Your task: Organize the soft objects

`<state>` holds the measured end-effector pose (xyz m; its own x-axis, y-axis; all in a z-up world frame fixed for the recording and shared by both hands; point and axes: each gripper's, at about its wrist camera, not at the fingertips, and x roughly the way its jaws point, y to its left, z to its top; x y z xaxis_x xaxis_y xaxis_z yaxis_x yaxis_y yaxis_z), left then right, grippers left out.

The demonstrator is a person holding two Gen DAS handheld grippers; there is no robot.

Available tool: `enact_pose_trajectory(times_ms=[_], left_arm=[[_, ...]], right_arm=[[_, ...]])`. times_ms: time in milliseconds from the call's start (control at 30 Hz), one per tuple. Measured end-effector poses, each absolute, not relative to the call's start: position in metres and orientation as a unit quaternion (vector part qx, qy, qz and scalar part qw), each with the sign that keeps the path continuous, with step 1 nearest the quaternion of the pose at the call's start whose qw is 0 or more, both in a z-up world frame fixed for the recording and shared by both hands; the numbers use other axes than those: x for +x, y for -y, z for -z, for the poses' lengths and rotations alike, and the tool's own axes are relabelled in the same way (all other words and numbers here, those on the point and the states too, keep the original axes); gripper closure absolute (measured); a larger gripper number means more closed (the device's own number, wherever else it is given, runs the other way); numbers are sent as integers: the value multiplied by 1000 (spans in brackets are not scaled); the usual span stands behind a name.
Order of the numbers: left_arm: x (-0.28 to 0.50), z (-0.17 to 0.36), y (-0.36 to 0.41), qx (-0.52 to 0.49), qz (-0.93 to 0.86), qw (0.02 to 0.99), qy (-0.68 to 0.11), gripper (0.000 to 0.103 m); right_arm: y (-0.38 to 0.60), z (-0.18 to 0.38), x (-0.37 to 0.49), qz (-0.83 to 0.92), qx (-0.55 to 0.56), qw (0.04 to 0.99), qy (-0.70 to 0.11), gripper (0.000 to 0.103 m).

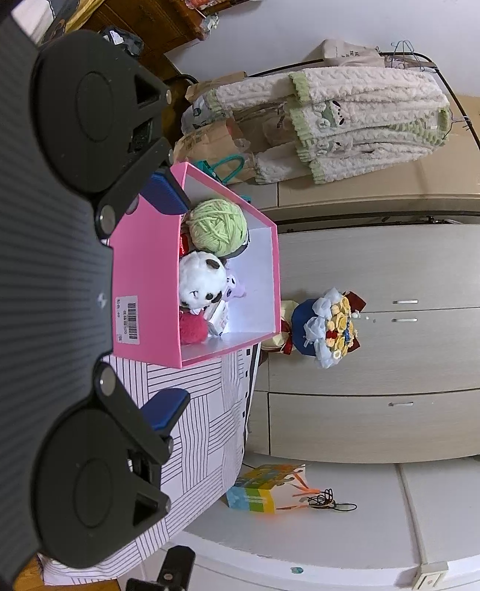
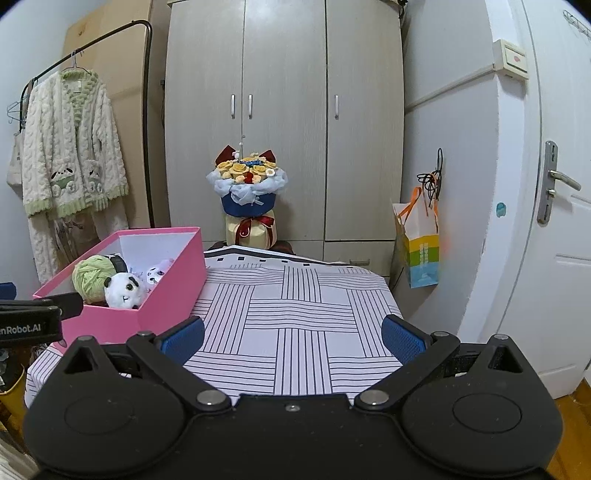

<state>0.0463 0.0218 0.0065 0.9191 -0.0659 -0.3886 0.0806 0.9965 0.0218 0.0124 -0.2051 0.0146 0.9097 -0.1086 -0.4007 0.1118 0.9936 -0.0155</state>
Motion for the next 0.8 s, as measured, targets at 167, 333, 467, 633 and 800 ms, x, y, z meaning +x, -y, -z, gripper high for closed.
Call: enact_pose_trajectory(times_ms=[167,333,467,633,800], left_arm=[[46,-7,-23,17,38,980,-194,1],[45,-8,-25,14,41,980,-196,1],[48,-8,-27,9,34,979,-200,1],[47,-7,-26,17,24,982,-189,1],[45,-8,-29,12,26,982,-186,1]], right_arm=[[204,-16,9,57,8,978,-201,0],[203,-15,10,45,9,978,-203,0],[200,-13,13,45,7,977,-207,0],[199,-12,14,47,7,975,-217,0],[200,-12,13,49,10,974,-221,0]])
